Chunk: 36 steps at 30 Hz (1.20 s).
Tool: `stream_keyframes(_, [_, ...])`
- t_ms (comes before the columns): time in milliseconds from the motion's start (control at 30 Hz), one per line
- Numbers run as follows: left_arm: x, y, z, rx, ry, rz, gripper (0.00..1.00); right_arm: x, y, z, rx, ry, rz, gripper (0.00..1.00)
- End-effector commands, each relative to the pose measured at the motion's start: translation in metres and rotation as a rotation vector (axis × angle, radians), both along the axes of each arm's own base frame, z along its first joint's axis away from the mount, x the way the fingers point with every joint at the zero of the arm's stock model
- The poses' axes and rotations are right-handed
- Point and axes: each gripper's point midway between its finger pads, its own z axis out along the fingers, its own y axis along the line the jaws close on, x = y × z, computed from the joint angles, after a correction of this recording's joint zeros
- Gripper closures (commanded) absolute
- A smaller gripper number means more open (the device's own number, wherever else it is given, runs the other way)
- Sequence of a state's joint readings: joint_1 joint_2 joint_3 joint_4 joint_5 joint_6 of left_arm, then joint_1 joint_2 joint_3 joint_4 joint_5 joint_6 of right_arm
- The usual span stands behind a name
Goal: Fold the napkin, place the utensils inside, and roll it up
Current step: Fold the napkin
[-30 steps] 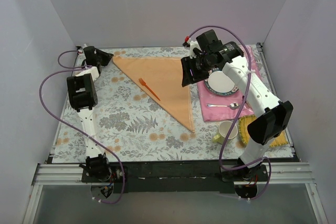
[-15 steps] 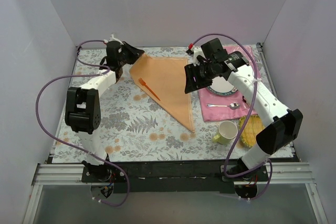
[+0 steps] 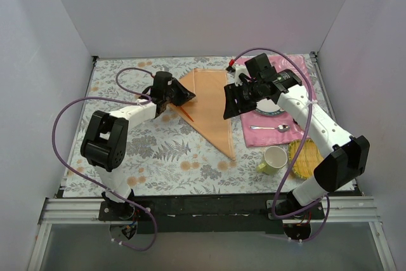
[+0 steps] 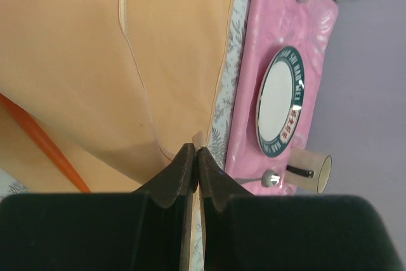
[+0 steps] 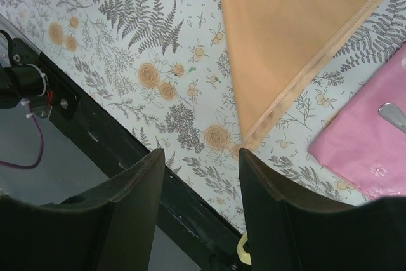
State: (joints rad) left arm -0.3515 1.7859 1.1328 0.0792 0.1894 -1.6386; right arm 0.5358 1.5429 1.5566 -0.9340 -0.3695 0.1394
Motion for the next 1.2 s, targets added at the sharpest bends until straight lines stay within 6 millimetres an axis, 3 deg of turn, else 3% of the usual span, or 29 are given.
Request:
stream_keyframes(0, [-0.017, -0.017, 0.016, -0.031, -0.004, -0.035, 0.99, 0.0, 0.002, 0.02, 0.065, -0.065, 0.0, 0.42])
stream_keyframes(333, [-0.038, -0.041, -0.004, -0.024, 0.059, -0.1, 0.99, -0.006, -0.008, 0.012, 0.056, -0.057, -0.029, 0.42])
stream_keyframes(567, [-0.047, -0.04, -0.018, -0.001, 0.105, -0.113, 0.99, -0.004, -0.012, 0.011, 0.054, -0.06, -0.04, 0.42])
stream_keyframes(833, [-0.062, -0.026, -0.038, 0.082, 0.172, -0.102, 0.98, -0.006, -0.011, 0.008, 0.059, -0.048, -0.034, 0.43])
stream_keyframes(1033, [-0.043, -0.02, -0.033, 0.101, 0.147, -0.057, 0.98, -0.007, -0.013, 0.006, 0.054, -0.043, -0.036, 0.42])
stream_keyframes(1167, [-0.012, 0.001, -0.013, 0.083, 0.089, 0.017, 0.98, -0.009, -0.015, 0.006, 0.051, -0.041, -0.038, 0.42])
